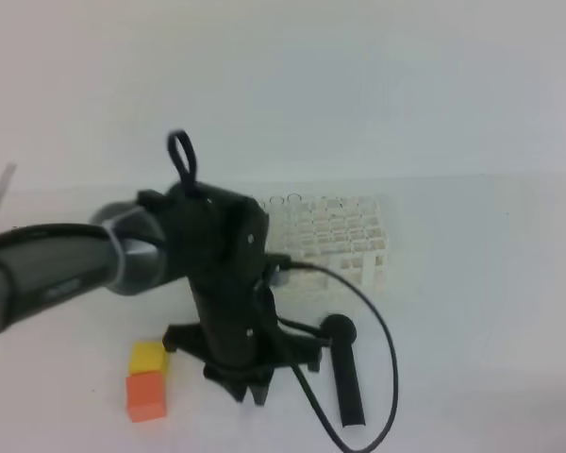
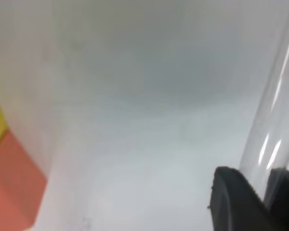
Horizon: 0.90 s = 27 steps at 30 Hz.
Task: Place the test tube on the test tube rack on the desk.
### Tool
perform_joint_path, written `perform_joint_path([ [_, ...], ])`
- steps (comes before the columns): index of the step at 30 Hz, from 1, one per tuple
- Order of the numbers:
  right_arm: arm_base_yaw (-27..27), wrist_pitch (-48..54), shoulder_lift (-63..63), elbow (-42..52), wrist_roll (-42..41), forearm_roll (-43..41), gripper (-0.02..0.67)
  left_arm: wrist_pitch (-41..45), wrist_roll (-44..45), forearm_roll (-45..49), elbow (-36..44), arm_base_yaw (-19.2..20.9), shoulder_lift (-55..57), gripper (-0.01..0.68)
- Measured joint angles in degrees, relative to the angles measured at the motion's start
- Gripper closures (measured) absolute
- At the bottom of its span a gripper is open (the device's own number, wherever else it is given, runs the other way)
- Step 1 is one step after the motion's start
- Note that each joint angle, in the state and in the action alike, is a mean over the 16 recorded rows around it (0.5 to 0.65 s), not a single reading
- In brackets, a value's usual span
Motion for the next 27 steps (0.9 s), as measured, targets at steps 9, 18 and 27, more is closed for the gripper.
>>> perform_joint_path([
  [9, 0.0, 0.0, 0.0, 0.0, 0.0, 0.0, 0.650, -8.9, 11.5, 1.6, 1.1, 0.0, -14.9, 0.561],
  [18, 0.0, 0.0, 0.0, 0.0, 0.0, 0.0, 0.650, -29.4, 32.7, -11.1, 11.9, 0.0, -29.1, 0.562],
  [27, 0.0, 0.0, 0.0, 0.0, 0.0, 0.0, 0.650, -47.3, 64.6, -42.7, 32.3, 0.0, -42.1, 0.611],
])
